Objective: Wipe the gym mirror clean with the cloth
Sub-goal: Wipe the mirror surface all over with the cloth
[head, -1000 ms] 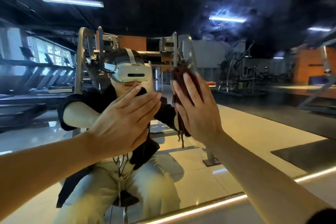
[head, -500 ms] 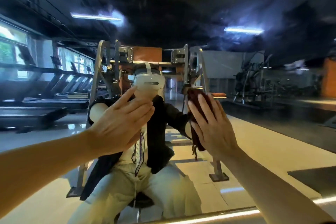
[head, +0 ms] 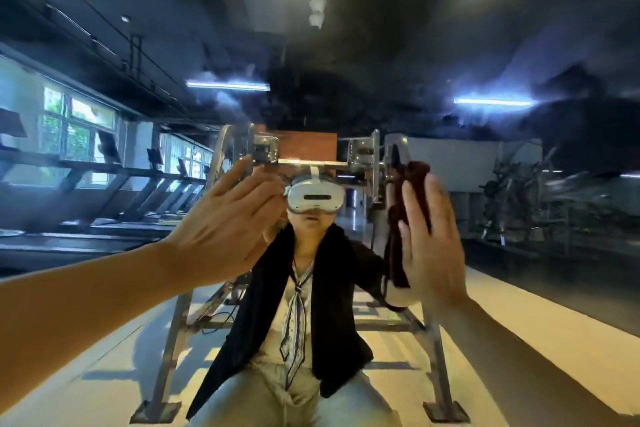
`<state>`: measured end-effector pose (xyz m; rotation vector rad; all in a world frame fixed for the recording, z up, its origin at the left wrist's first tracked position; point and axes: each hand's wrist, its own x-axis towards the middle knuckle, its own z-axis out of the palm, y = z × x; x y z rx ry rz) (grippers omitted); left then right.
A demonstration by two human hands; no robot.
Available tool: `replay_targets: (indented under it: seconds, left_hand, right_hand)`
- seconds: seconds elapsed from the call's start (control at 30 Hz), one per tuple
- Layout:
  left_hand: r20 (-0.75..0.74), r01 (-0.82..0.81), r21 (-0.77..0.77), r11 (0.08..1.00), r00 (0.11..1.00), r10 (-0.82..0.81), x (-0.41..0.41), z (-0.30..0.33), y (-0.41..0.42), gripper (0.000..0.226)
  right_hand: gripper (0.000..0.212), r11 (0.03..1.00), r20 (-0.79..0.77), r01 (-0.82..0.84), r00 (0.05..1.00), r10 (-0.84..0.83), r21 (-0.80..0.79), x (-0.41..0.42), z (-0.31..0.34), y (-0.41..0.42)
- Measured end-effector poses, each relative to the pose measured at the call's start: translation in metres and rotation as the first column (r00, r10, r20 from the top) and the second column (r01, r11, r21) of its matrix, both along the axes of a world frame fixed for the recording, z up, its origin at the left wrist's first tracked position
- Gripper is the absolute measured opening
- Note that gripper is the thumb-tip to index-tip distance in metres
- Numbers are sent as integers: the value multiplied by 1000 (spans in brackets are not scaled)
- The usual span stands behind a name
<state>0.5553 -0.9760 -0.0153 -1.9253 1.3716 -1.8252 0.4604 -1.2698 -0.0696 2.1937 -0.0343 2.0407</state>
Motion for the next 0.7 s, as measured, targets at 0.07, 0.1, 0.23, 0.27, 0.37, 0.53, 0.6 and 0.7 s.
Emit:
replay_targets:
  seconds: [0.07,0.1,0.23,0.27,0.37,0.53,0.6,0.7]
  left_hand:
    - [-17,-24,-15,1000,1000,24,-2,9,-7,55]
    - [-26,-45,-23,999,999,45,-2,12,-12,56]
    - [-22,-109,-46,993,994,108,2,19,-27,61]
    - [-20,-109,-47,993,994,109,3,21,-28,62]
    - [4,-104,-51,993,995,104,4,32,-24,62]
    - [36,-121,-59,991,992,123,9,42,-13,63]
    - [45,-134,-29,991,990,136,12,41,-15,65]
    - [40,-143,11,990,989,143,13,41,-22,65]
  right_hand:
    - [54,966,125,-103,989,75,235,7,36,19]
    - [53,962,141,-125,986,92,242,16,46,32]
    - [45,970,-91,-86,994,67,-227,39,40,59]
    - [47,935,-134,-60,991,14,-350,32,42,48]
    - [57,954,-89,32,994,-61,-297,8,59,14]
    - [48,996,61,-89,994,87,32,33,52,69]
    - [50,968,-68,-102,994,88,-227,46,37,86]
    - [50,919,-148,-57,989,-2,-391,33,44,59]
